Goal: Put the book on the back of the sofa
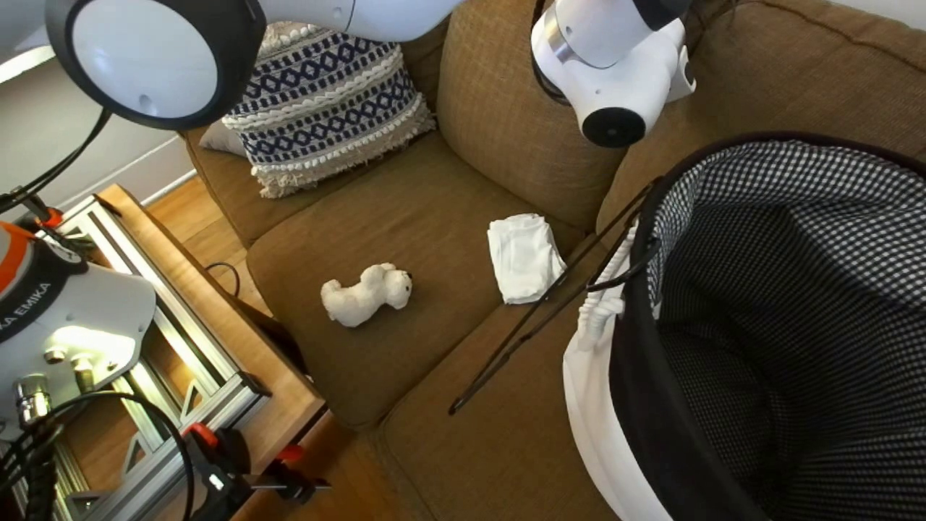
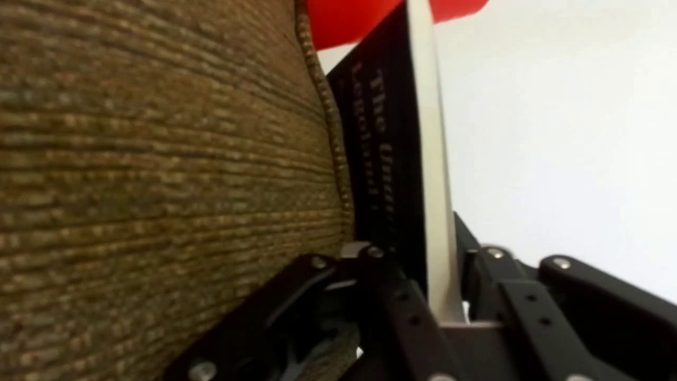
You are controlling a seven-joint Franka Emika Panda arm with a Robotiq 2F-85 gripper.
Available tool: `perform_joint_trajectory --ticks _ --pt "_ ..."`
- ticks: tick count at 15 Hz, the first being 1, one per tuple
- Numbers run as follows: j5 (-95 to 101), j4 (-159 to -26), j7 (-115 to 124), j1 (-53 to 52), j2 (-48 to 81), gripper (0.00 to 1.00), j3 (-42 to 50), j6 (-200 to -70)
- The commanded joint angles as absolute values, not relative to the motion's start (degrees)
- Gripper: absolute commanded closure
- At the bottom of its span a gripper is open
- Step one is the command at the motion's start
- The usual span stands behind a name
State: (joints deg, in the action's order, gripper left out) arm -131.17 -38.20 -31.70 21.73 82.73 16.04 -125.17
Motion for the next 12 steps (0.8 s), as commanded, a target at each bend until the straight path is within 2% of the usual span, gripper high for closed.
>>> perform_joint_trajectory --ticks 1,2,6,12 --pt "-124.2 -34.3 -32.3 22.8 84.4 0.37 13.2 -134.3" --pt "-126.1 -36.6 -32.3 20.8 83.4 0.30 17.3 -135.4" --pt "-119.1 -44.2 -31.5 19.9 79.6 0.02 21.3 -134.1" --pt "-111.6 -59.7 -35.4 20.6 69.6 0.00 26.0 -126.9"
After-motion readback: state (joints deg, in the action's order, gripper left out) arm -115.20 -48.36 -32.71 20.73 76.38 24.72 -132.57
